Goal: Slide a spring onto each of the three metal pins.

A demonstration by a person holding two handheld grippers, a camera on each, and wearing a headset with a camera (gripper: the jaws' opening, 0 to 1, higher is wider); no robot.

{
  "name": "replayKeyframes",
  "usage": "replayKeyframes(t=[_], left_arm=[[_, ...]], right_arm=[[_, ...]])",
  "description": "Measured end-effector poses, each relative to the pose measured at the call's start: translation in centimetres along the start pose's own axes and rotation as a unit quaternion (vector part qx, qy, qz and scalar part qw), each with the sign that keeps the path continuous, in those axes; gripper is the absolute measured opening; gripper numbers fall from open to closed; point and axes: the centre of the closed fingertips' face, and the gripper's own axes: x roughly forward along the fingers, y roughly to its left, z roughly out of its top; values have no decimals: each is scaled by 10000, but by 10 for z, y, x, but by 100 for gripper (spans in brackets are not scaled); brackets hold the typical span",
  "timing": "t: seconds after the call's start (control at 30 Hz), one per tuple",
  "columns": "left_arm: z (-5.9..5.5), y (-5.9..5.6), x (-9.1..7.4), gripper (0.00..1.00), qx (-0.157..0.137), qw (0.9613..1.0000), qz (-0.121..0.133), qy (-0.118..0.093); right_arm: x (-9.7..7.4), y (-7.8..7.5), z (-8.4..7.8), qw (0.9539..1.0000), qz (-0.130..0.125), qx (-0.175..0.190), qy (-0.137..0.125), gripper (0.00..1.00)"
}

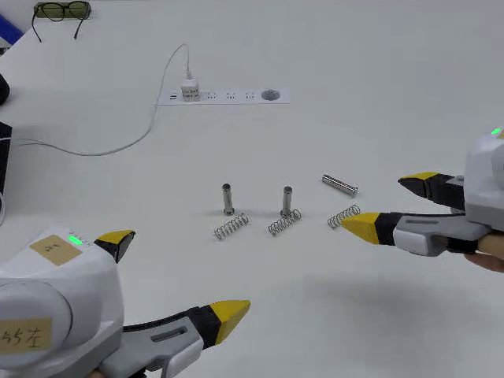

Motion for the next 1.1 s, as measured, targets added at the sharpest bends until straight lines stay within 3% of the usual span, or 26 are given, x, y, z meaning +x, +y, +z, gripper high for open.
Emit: replayKeyframes(t=[0.5, 1.1], left_arm=[[-2, -1, 4, 95, 80, 10000, -50, 12], [-2, -3, 11, 94, 72, 9999, -155, -15]], right_arm=[[31, -18, 9, 9997, 95, -186, 83, 54], [74, -37, 5, 9988, 42, -452, 208, 33]])
